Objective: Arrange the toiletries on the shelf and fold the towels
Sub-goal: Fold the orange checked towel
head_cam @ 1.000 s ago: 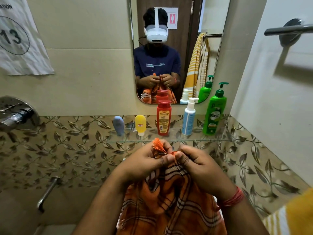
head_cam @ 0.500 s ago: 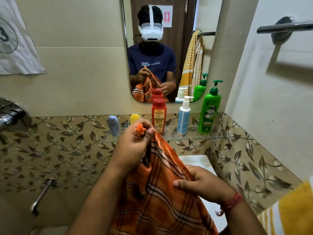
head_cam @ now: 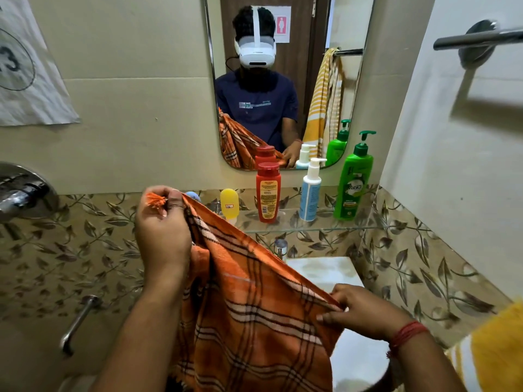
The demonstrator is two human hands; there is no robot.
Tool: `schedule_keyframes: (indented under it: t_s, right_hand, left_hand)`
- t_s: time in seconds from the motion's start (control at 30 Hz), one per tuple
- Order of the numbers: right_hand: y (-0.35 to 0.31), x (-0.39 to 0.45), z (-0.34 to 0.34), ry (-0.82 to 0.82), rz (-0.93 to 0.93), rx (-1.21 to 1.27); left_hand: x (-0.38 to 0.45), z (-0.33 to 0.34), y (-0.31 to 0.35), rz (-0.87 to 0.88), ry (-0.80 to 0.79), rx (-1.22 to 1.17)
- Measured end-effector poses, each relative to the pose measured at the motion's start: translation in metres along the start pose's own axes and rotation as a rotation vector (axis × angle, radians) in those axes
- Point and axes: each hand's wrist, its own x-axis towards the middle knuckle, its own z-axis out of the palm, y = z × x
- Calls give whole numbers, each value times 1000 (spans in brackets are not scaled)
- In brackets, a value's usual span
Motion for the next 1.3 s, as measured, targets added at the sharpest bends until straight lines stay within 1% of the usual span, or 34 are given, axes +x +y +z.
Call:
schedule_keyframes:
  t_s: [0.07,0.17,0.27,0.33,0.43,0.53,0.73,0.9,0.97,1.07,1.13,1.2,1.3]
  right_hand:
    - [12,-2,-1,-6,99,-48]
    - [31,-2,0,41,225,17]
    - [45,4,3,158,273,99]
    - [46,7,5,183,271,136]
    - [47,9,16,169,239,199]
    - [53,8,28,202,191,327]
    - [50,9,47,359,113,818]
    - [49,9,57,458,-2,1182]
    - [48,6,58,468,-41,1260]
    - [46,1,53,498,-69,1290]
    - [47,-3,48,566,-74,1276]
    - [47,-6,42,622,-76,1187]
    - [44,-10,39,628,-89,1037]
  left_hand:
    - [7,-3,-1,-20,80,4]
    - [17,-6,-10,-64,162,-34]
    - [14,-6,-17,-101,163,-19]
    - [11,-6,-20,-117,164,-18]
    - [12,-8,-22,-138,173,-23]
    - [13,-10,-20,-127,178,-35]
    - [10,-13,-18,-176,183,-24]
    - [9,-17,-19,-191,183,-17]
    - [8,-17,-18,-200,167,-14]
    - [9,-22,-19,-194,148,4]
    - [14,-27,-23,-193,161,11]
    - [18,-32,-27,-218,166,17]
    - [19,-35,-28,-238,168,15]
